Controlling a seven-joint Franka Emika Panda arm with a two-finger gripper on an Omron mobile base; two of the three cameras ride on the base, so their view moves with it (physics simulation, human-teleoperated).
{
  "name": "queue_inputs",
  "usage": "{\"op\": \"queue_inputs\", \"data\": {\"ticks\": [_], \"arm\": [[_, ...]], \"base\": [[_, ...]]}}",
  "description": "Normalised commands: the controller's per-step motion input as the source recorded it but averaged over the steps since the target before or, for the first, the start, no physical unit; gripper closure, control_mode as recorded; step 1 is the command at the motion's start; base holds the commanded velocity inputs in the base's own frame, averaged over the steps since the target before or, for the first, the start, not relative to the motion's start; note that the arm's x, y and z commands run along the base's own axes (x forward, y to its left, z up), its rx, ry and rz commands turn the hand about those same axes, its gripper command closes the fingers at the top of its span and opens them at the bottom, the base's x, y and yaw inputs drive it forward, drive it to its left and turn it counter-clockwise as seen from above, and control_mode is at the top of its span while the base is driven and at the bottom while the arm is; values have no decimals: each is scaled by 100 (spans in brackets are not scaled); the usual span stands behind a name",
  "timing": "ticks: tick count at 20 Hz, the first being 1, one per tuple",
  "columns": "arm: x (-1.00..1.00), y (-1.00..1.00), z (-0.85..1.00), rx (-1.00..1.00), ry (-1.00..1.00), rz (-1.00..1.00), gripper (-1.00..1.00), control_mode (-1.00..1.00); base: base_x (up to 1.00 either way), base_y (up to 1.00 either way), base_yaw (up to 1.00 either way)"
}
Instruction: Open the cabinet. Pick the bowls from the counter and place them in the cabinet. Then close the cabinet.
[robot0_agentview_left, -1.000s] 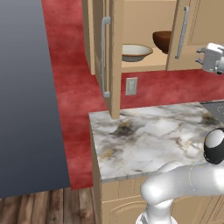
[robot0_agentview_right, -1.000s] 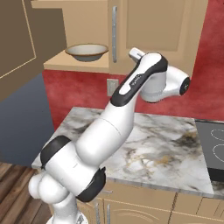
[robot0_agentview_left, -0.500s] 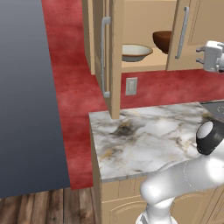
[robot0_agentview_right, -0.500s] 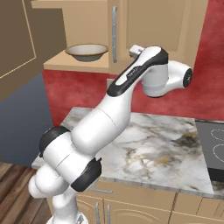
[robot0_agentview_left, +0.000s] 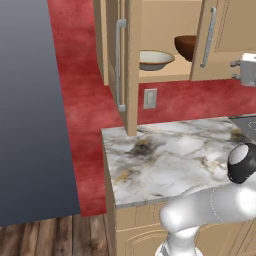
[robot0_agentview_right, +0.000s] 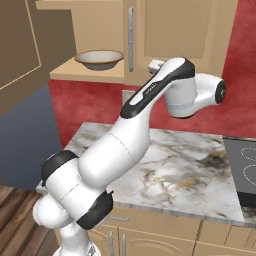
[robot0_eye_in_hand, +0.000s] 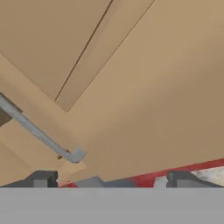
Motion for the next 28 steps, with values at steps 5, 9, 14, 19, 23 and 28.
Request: {"op": "queue_inputs", "data": {"ticks": [5,9,14,19,23,28], "arm": [[-64,0,-2,-10,-8,-3,-100,-100],[-76,4,0,-12,-7,-3,-100,-100],[-74,16,0,-11,-9,-3,-100,-100],[-54,35,0,-6,-7,-3,-100,-100],[-34,47,0,-1,-4,-6,-100,-100],[-13,49,0,-5,-2,-9,-100,-100]], "base": [[0,0,0],[0,0,0],[0,0,0],[0,0,0],[0,0,0],[0,0,0]]}}
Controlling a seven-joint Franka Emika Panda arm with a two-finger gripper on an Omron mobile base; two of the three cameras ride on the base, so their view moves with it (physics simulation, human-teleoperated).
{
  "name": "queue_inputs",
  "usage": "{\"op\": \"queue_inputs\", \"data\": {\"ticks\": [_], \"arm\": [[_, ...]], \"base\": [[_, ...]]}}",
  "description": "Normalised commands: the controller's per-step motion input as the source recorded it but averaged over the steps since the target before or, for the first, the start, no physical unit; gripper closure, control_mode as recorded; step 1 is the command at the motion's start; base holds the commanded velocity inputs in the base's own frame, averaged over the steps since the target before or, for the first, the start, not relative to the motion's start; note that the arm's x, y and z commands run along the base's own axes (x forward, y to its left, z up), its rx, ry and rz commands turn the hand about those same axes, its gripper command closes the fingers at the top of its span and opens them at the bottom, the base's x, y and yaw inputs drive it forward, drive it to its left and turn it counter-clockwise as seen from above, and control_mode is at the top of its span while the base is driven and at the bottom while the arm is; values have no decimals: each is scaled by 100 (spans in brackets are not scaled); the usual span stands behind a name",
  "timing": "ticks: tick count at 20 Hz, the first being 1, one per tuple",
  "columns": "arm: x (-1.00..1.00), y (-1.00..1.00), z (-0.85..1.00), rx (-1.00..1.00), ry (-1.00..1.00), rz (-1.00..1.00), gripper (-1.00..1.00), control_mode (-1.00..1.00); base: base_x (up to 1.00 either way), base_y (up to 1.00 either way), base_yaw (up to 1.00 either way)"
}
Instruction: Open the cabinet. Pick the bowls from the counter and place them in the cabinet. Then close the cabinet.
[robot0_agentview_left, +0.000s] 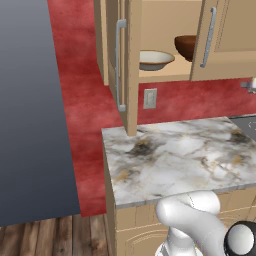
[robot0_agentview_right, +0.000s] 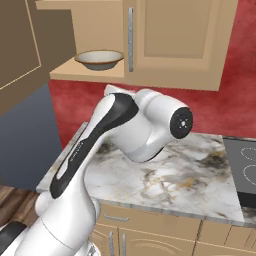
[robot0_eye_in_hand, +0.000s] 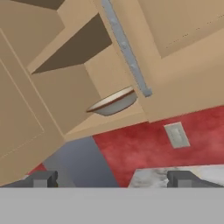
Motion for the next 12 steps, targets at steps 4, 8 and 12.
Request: {"op": "queue_inputs", "data": {"ticks": [4,8,12], "arm": [[0,42,0,-6,0,-9,-100,-100],[-6,50,-8,-7,0,-4,-100,-100],[-15,55,-6,-8,1,0,-100,-100]], "base": [[0,0,0],[0,0,0],[0,0,0]]}}
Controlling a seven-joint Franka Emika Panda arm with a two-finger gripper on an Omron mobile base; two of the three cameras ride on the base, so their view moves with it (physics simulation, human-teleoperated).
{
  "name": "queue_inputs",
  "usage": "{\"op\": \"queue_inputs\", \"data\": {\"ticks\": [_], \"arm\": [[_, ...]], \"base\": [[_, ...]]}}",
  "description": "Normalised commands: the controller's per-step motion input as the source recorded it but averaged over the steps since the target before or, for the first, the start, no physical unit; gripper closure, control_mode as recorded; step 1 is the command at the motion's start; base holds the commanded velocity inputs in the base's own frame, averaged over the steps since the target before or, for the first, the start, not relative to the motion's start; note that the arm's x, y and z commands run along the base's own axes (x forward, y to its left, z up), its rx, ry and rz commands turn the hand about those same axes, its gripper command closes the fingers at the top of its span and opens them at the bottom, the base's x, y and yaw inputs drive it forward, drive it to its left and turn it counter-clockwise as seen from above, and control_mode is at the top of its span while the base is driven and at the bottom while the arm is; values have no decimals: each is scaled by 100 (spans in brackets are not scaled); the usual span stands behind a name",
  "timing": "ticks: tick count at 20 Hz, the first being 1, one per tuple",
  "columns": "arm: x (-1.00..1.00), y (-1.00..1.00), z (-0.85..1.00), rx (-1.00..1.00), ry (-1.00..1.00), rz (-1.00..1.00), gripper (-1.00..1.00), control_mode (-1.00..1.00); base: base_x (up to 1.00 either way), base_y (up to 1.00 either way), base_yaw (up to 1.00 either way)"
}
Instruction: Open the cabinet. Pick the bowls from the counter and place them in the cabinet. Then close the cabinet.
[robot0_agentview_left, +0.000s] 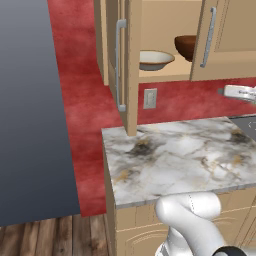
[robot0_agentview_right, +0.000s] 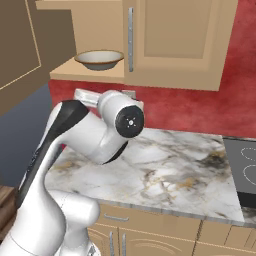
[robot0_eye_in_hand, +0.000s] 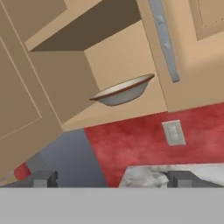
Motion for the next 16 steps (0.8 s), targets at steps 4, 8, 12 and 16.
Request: {"op": "queue_inputs", "data": {"ticks": [4,8,12,16], "arm": [[-21,44,-2,-6,0,0,-100,-100],[-24,36,0,-5,0,1,-100,-100],[-28,38,0,-2,-3,0,-100,-100],[-36,37,0,0,-8,0,-100,-100]], "base": [[0,0,0],[0,0,0],[0,0,0],[0,0,0]]}}
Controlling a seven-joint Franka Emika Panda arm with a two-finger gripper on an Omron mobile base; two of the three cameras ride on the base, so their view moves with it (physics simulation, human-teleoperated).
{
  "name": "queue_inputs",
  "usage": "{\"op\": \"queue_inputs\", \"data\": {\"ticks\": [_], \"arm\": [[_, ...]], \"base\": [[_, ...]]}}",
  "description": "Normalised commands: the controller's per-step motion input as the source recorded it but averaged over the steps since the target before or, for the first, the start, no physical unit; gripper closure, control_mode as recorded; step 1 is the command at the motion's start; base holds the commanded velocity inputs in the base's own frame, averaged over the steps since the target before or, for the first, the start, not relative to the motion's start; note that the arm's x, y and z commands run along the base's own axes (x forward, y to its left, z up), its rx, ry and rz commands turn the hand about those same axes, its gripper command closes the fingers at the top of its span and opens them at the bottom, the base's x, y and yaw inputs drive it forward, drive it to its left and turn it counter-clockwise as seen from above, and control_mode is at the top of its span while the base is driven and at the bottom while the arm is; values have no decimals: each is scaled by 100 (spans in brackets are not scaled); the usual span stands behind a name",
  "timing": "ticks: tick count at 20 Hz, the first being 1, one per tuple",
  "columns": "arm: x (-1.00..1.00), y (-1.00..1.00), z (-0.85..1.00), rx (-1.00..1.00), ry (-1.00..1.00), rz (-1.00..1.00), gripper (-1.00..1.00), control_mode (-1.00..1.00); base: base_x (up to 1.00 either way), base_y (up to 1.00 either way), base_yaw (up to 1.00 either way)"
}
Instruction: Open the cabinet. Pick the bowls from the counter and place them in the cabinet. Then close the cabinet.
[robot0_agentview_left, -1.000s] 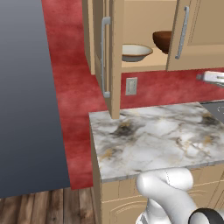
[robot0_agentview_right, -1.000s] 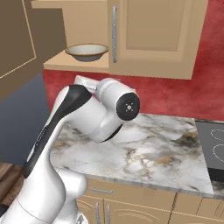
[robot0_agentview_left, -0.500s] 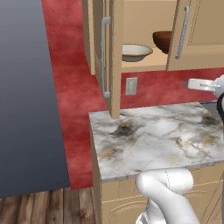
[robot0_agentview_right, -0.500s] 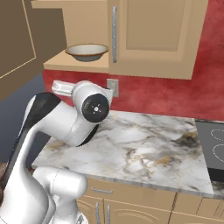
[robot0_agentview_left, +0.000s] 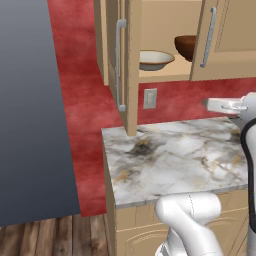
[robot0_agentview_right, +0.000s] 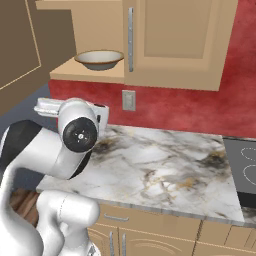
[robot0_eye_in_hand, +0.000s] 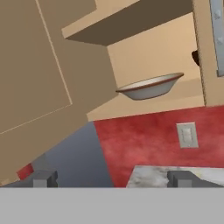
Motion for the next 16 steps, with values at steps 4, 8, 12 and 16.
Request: {"op": "queue_inputs", "data": {"ticks": [4,8,12,16], "arm": [[-38,27,0,0,-6,0,-100,-100],[-29,19,0,0,0,0,-100,-100],[-27,15,0,0,0,0,-100,-100],[-36,25,0,0,-1,0,-100,-100]], "base": [[0,0,0],[0,0,0],[0,0,0],[0,0,0]]}}
